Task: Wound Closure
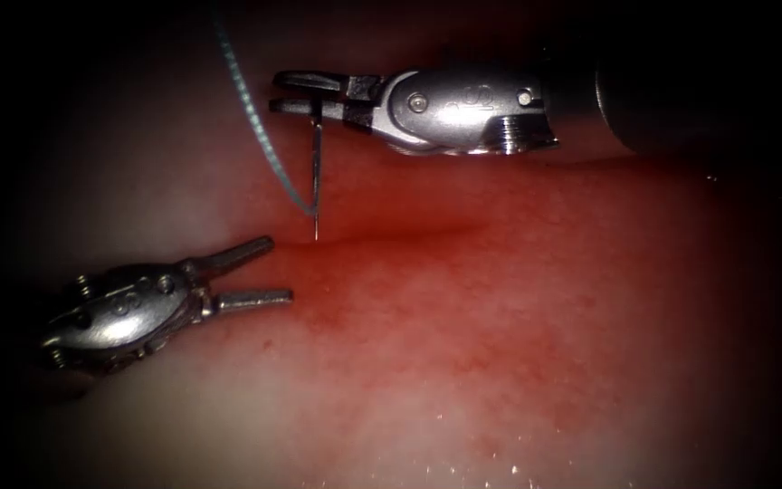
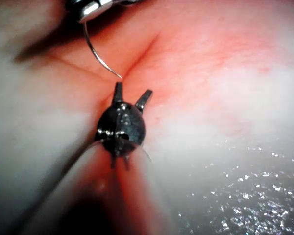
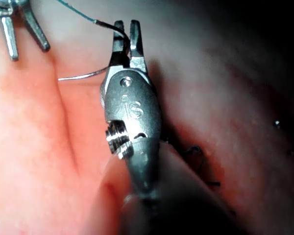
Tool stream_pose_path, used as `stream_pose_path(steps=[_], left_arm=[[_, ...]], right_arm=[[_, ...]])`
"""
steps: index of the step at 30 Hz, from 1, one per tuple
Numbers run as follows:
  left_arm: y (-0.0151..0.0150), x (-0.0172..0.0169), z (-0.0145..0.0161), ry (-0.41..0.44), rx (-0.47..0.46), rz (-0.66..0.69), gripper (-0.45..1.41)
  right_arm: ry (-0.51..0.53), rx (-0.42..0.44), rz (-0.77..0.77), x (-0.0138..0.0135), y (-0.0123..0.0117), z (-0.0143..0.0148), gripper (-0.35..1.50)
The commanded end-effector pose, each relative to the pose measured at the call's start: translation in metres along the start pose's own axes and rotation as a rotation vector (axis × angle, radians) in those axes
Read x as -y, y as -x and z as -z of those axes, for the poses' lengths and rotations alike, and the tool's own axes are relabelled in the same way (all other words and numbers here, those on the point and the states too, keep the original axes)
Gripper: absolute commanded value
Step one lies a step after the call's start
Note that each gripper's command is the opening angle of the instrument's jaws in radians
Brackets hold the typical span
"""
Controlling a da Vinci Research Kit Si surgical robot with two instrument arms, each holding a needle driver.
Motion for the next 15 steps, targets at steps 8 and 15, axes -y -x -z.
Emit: stream_pose_path(steps=[8, 15], left_arm=[[0.0011, -0.0017, -0.0016, 0.008, 0.086, -0.031, 0.21], [0.0018, -0.0034, -0.0029, 0.025, 0.172, -0.044, 0.22]], right_arm=[[0.025, -0.011, 0.049, -0.0003, 0.0006, -0.0007, -0.35], [0.026, -0.015, 0.106, -0.0005, 0.0005, -0.0006, -0.35]])
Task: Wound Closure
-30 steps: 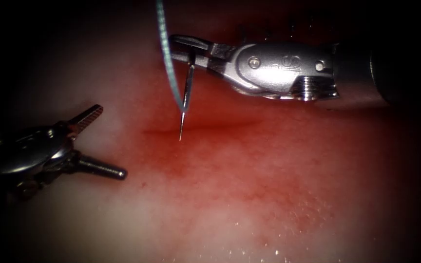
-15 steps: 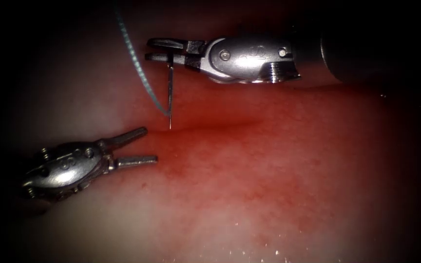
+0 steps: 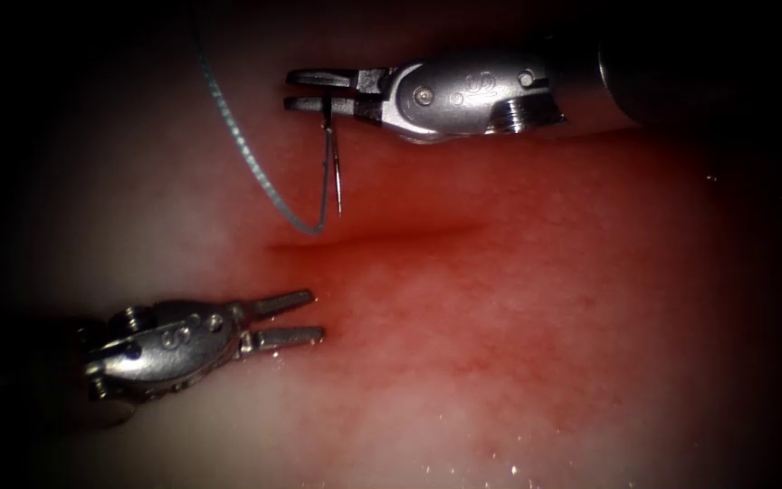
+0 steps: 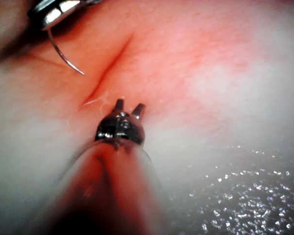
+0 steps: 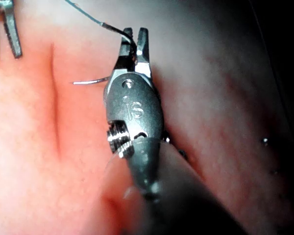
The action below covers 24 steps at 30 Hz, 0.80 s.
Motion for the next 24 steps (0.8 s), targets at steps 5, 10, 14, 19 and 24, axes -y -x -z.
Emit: stream_pose_path(steps=[5, 10, 14, 19, 24], left_arm=[[0.0013, -0.0012, -0.0022, 0.011, 0.086, -0.014, 0.27], [0.002, -0.0017, -0.0024, 0.031, 0.165, -0.022, 0.31], [0.0022, -0.0017, -0.0021, 0.025, 0.186, -0.026, 0.31], [0.0023, -0.0017, -0.0018, 0.023, 0.203, -0.029, 0.34], [0.0023, -0.0017, -0.0018, 0.024, 0.202, -0.029, 0.36]], right_arm=[[0.019, -0.023, 0.022, 0.0002, 0.0005, -0.001, -0.35], [0.025, -0.038, 0.016, 0.0005, -0.0001, -0.001, -0.35], [0.025, -0.043, 0.013, 0.0007, -0.0005, -0.0013, -0.35], [0.025, -0.05, 0.029, 0.0012, -0.0004, -0.0017, -0.35], [0.022, -0.056, 0.049, 0.0015, -0.0003, -0.0019, -0.35]])
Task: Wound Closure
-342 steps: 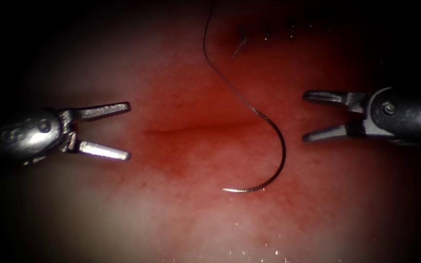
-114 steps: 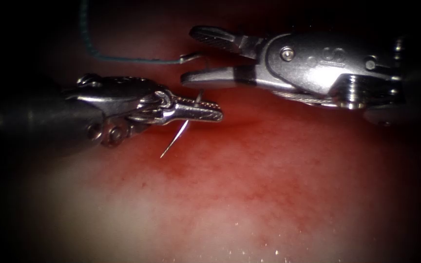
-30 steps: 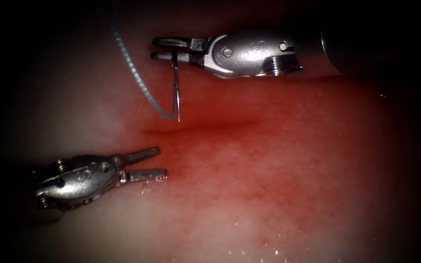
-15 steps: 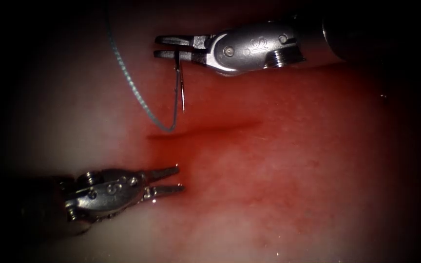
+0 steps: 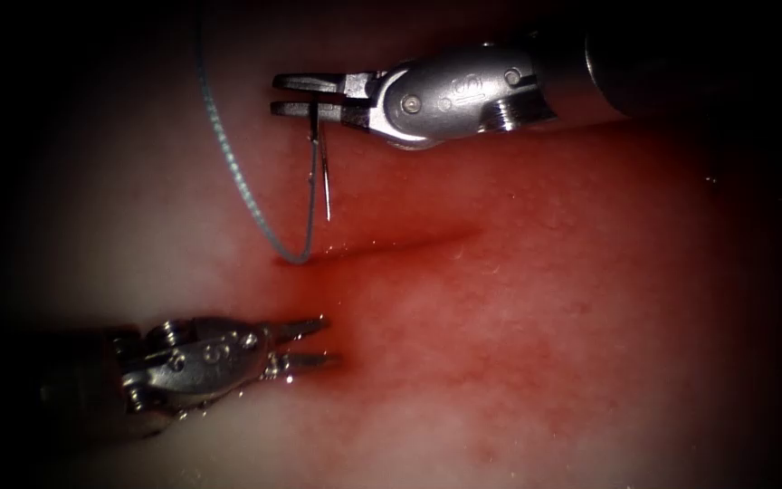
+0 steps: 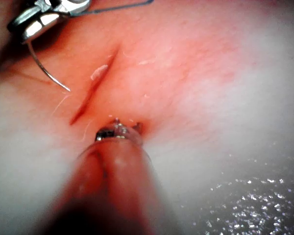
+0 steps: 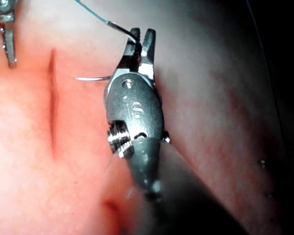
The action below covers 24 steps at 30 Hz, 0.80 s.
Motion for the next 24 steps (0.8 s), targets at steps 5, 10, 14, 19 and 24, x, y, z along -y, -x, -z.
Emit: stream_pose_path(steps=[5, 10, 14, 19, 24], left_arm=[[-0.0002, -0.0002, -0.0006, 0.003, -0.001, 0.003, 0.36], [-0.0003, -0.0002, -0.0005, 0.004, -0.001, 0.003, 0.36], [-0.0002, -0.0002, -0.0005, 0.004, -0.001, 0.003, 0.36], [-0.0002, -0.0002, -0.0005, 0.004, -0.001, 0.003, 0.32], [-0.0002, -0.0003, -0.0005, 0.004, -0.001, 0.003, 0.32]], right_arm=[[0.006, -0.012, 0.035, 0.0003, 0.0005, -0.0011, -0.35], [0.009, -0.025, 0.047, 0.0005, 0.0005, -0.0013, -0.35], [0.008, -0.027, 0.06, 0.0006, 0.0005, -0.0014, -0.35], [0.01, -0.028, 0.083, 0.0005, 0.0005, -0.0014, -0.35], [0.013, -0.034, 0.086, 0.0003, 0.0004, -0.0015, -0.35]])
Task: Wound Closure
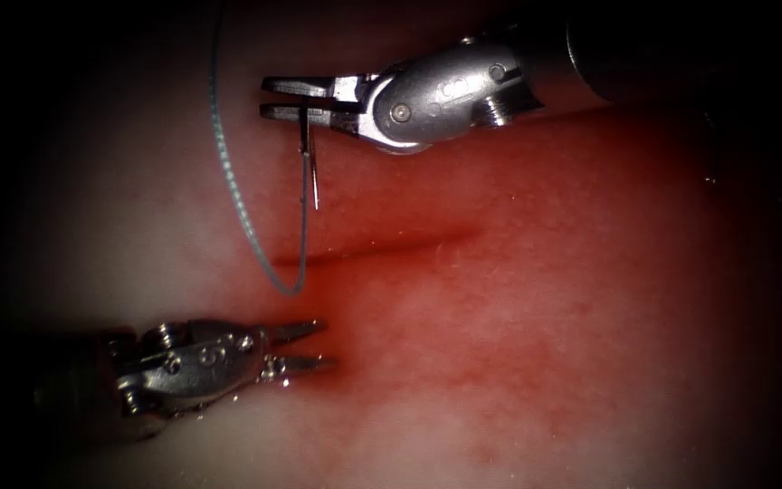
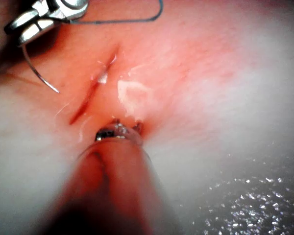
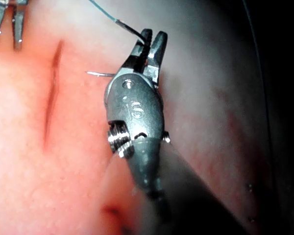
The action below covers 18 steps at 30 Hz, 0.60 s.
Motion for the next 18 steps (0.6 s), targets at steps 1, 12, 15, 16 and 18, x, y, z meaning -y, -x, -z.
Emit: stream_pose_path(steps=[1, 12, 15, 16, 18], left_arm=[[0.0, -0.0002, -0.0008, 0.001, 0.0, 0.0, 0.31], [-0.0001, -0.0003, -0.0009, 0.0, 0.0, 0.001, 0.29], [-0.0001, -0.0004, -0.0009, 0.0, 0.0, 0.001, 0.27], [-0.0001, -0.0004, -0.0009, 0.0, 0.0, 0.001, 0.27], [-0.0001, -0.0004, -0.0009, 0.0, 0.0, 0.001, 0.27]], right_arm=[[0.0, -0.003, 0.0, 0.0, 0.0003, -0.0008, -0.35], [0.005, -0.005, -0.001, -0.0002, 0.0004, -0.0015, -0.35], [0.005, -0.005, 0.0, -0.0001, 0.0005, -0.0016, -0.35], [0.005, -0.005, 0.0, -0.0001, 0.0005, -0.0016, -0.35], [0.004, -0.007, 0.008, -0.0001, 0.0007, -0.0016, -0.35]])
